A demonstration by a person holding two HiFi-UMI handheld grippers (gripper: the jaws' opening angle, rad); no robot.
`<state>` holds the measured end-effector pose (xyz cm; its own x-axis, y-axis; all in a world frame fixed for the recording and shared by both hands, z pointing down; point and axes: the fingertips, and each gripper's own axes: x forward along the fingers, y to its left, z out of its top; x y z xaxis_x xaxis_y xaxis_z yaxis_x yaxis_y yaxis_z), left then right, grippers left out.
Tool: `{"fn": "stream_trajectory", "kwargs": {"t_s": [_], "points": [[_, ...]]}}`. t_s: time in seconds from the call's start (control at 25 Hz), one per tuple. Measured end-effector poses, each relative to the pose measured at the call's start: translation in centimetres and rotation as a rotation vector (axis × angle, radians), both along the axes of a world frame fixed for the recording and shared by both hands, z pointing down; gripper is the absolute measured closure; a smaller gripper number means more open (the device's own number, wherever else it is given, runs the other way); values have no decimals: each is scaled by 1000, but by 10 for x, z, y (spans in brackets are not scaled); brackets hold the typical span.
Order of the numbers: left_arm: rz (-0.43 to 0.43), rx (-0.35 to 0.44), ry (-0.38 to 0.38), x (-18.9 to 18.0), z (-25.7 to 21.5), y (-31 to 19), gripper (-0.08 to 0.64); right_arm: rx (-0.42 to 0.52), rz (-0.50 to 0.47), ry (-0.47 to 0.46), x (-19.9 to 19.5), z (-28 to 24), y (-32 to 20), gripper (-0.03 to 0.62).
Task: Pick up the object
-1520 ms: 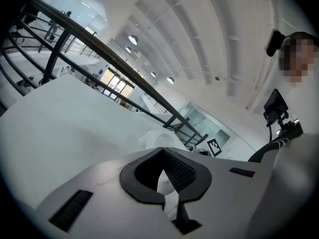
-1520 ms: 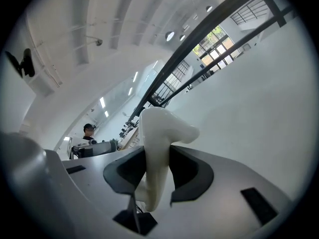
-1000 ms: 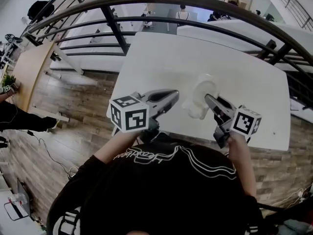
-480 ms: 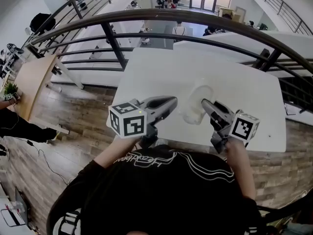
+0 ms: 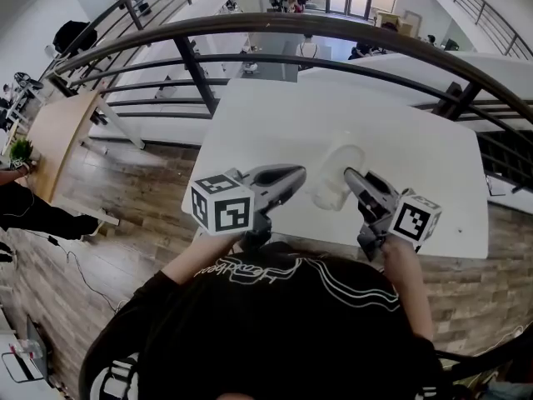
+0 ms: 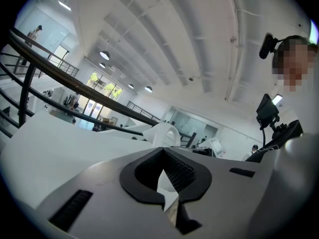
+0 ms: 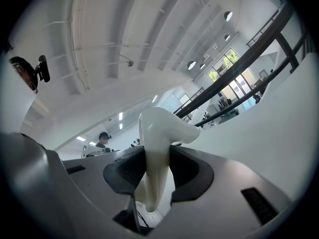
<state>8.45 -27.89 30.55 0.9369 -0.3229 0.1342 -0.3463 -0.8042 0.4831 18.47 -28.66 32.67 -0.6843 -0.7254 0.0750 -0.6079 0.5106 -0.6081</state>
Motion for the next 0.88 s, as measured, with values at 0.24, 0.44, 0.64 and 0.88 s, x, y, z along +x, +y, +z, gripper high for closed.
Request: {"fn": "stream_trajectory", "kwargs": {"t_s": [0.24, 0.44, 0.64, 0.88], "points": [[-2, -1, 3, 2, 1, 0, 554, 6, -9, 15, -1, 3, 2, 459], [-2, -7, 4, 0, 5, -1, 554, 10, -20, 25, -4, 8, 1, 459], [-3, 0, 4, 3, 4, -5, 554, 17, -36, 25, -6, 9, 0, 459], [-7, 3, 3, 3, 6, -7, 554, 26, -37, 26, -5, 10, -2, 459]]}}
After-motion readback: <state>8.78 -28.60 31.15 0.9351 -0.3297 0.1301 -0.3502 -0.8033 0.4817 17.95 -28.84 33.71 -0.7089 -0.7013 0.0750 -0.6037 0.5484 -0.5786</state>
